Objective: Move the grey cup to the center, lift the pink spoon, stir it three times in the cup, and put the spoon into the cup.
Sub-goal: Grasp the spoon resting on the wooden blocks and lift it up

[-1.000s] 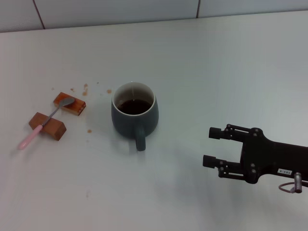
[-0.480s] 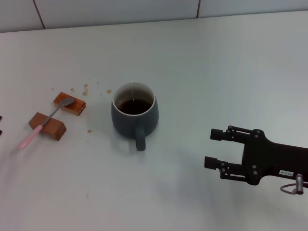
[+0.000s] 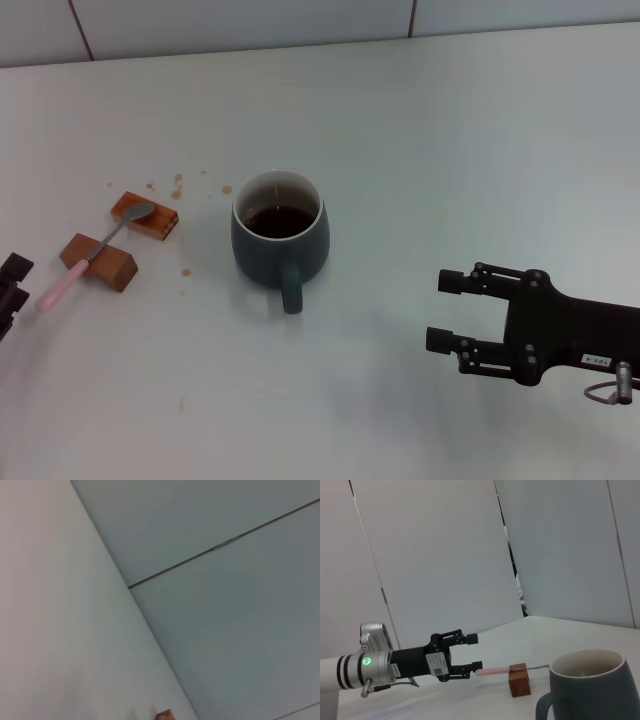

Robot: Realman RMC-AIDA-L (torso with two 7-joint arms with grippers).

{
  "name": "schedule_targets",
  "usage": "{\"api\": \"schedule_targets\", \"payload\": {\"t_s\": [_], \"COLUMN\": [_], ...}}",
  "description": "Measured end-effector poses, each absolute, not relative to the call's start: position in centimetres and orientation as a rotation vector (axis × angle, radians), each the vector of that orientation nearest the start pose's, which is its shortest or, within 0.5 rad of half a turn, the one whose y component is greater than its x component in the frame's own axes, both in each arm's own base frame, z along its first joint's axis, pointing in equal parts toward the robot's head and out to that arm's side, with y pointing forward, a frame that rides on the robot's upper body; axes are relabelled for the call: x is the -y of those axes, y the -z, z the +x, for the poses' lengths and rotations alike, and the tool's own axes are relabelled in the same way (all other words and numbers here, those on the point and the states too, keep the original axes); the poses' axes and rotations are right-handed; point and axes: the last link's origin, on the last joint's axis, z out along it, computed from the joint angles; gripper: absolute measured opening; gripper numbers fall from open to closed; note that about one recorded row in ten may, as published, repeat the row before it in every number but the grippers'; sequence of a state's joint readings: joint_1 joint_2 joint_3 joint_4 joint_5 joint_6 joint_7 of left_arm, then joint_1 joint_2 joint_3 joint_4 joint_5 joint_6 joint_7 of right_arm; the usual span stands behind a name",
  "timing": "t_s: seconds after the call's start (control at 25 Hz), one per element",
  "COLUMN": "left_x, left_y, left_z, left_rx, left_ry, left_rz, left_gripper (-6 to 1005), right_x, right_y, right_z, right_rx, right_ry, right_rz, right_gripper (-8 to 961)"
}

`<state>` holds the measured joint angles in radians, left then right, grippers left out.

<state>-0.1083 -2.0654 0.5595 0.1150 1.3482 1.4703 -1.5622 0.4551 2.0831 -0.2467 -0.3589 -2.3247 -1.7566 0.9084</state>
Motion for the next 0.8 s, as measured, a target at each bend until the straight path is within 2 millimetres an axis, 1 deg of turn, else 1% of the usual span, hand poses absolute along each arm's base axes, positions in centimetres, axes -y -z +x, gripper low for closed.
{"api": "schedule_targets", "payload": {"t_s": [0.36, 0.8], "left_x": [-19.33, -19.63], "left_y": [1.02, 1.7], "left_z": [-38.99, -38.5], "left_rx": [1.68, 1.713], "left_ry": [1.351, 1.351], "left_rz": [-1.392, -1.422], "left_gripper": [785, 784], "right_x": [-25.06, -25.12], "right_y": [3.02, 3.03], "right_z": [29.84, 29.86], "right_rx": [-0.498, -0.501], "right_ry": [-0.934, -0.93], "right_rz": [-2.718, -2.72], "right_gripper": [743, 743]}}
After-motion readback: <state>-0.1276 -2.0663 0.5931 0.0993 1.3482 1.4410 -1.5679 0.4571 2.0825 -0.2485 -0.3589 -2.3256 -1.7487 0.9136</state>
